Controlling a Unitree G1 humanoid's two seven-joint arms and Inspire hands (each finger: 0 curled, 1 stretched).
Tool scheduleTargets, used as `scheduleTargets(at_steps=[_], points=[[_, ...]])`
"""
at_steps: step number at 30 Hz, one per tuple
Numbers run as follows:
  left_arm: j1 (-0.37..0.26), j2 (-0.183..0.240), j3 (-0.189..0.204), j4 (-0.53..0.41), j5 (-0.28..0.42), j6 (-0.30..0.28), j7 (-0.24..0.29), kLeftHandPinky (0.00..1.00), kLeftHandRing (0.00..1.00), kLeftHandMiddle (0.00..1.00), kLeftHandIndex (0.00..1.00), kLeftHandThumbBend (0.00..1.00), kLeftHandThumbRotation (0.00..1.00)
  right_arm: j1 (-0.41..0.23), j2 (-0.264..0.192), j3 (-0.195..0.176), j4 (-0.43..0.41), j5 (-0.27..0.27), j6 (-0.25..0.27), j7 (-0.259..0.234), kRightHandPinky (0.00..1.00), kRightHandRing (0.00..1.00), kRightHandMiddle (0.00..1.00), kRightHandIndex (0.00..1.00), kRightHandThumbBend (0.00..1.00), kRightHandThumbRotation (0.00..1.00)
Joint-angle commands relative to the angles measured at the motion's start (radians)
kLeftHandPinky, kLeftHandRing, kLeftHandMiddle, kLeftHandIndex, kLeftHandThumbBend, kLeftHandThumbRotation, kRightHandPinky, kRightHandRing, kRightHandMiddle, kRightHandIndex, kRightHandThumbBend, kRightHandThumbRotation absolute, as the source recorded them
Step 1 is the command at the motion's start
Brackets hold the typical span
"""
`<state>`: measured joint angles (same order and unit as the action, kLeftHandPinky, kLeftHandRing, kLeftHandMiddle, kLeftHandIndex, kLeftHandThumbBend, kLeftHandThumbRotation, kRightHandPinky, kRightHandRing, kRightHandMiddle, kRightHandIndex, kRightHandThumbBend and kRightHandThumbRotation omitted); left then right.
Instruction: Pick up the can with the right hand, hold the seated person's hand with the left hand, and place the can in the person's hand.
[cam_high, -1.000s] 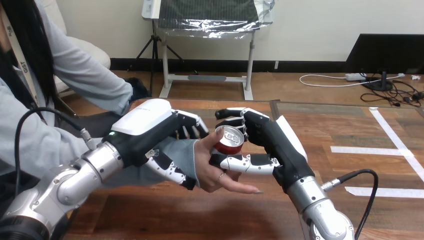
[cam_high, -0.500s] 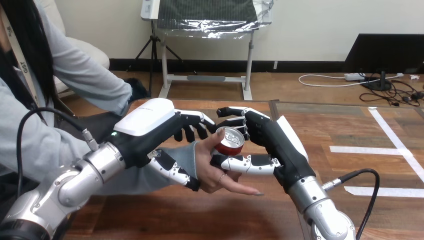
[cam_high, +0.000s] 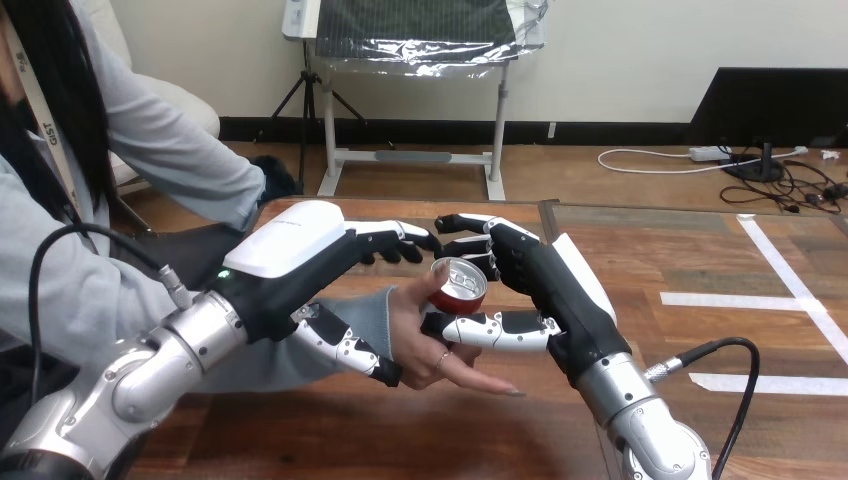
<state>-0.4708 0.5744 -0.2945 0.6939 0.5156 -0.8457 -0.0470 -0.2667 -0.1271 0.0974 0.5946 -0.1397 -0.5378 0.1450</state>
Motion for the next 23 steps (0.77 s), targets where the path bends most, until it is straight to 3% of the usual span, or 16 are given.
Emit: scheduleTargets(at_steps=[1, 23], points=[[-0.018, 0.007, 0.038, -0.049, -0.017, -0.001, 0.023, 0.78, 0.84, 0.85, 0.86, 1.00, 0.28, -0.072, -0.018, -0.021, -0.047, 0.004, 0.001, -0.014, 0.68, 0.70, 0.72, 0.80, 0.82, 0.11], [0.002, 0.001, 0.048, -0.036, -0.016, -0.037, 0.086, 0.83, 0.91, 0.94, 0.94, 1.00, 0.35, -0.081, -0.027, -0.027, -0.035, 0.012, 0.005, -0.008, 0.76, 0.76, 0.76, 0.85, 0.85, 0.19]])
